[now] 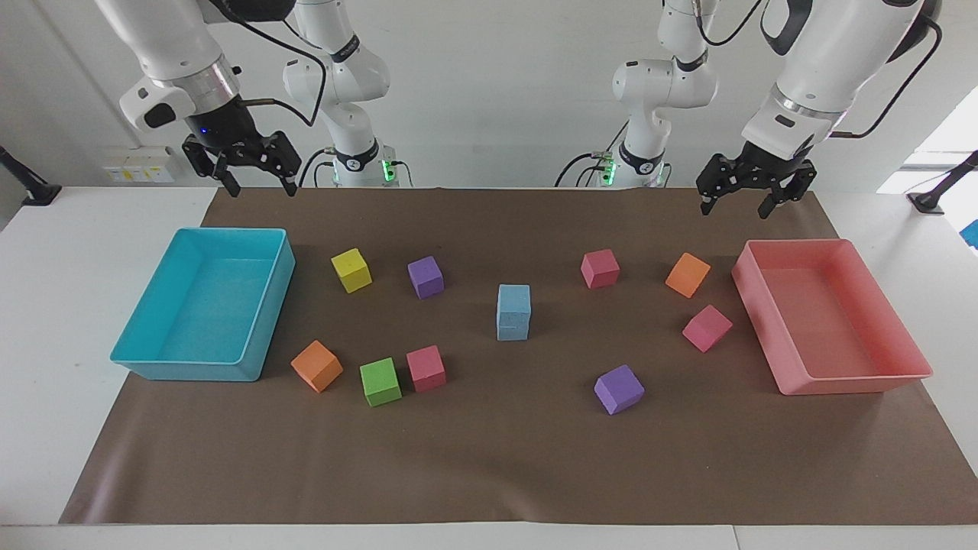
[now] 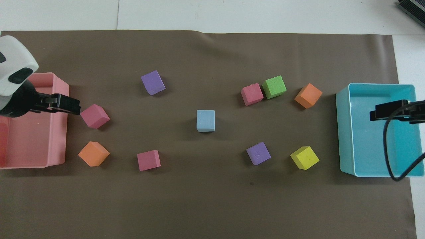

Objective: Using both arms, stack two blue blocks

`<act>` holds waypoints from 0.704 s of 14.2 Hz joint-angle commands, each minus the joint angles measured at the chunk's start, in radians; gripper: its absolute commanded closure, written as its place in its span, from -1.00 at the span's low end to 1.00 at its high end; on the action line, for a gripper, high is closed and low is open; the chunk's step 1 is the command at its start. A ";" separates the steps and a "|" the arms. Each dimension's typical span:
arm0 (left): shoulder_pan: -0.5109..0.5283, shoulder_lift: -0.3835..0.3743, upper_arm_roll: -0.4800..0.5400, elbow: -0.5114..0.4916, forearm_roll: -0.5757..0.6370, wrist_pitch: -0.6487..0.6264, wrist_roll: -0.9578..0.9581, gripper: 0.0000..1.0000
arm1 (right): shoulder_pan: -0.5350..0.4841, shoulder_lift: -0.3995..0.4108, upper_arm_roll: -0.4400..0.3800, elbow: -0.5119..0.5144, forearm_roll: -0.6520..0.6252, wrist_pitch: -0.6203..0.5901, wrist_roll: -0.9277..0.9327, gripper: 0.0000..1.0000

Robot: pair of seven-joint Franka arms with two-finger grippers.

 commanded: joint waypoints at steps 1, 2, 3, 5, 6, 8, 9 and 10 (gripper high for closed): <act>0.015 -0.005 -0.009 0.013 0.012 -0.038 0.008 -1.00 | 0.001 0.009 0.010 -0.032 -0.037 0.003 -0.015 -1.00; 0.015 -0.005 -0.009 0.013 0.012 -0.039 0.008 -1.00 | -0.005 0.008 0.009 -0.032 -0.038 0.003 -0.022 -1.00; 0.015 -0.005 -0.009 0.013 0.012 -0.039 0.010 -1.00 | -0.007 0.009 0.006 -0.032 -0.040 0.005 -0.022 -1.00; 0.015 -0.005 -0.009 0.013 0.012 -0.042 0.010 -1.00 | -0.004 0.009 0.009 -0.033 -0.073 0.016 -0.025 -1.00; 0.015 -0.005 -0.009 0.013 0.012 -0.042 0.010 -1.00 | -0.004 0.009 0.009 -0.033 -0.073 0.016 -0.030 -1.00; 0.018 -0.005 -0.007 0.013 0.012 -0.042 0.010 -1.00 | -0.005 0.008 0.009 -0.033 -0.069 0.016 -0.028 -1.00; 0.027 -0.005 -0.009 0.013 0.012 -0.042 0.010 -1.00 | -0.005 0.008 0.009 -0.033 -0.069 0.014 -0.028 -1.00; 0.027 -0.005 -0.009 0.013 0.012 -0.042 0.010 -1.00 | -0.005 0.008 0.009 -0.033 -0.069 0.013 -0.028 -1.00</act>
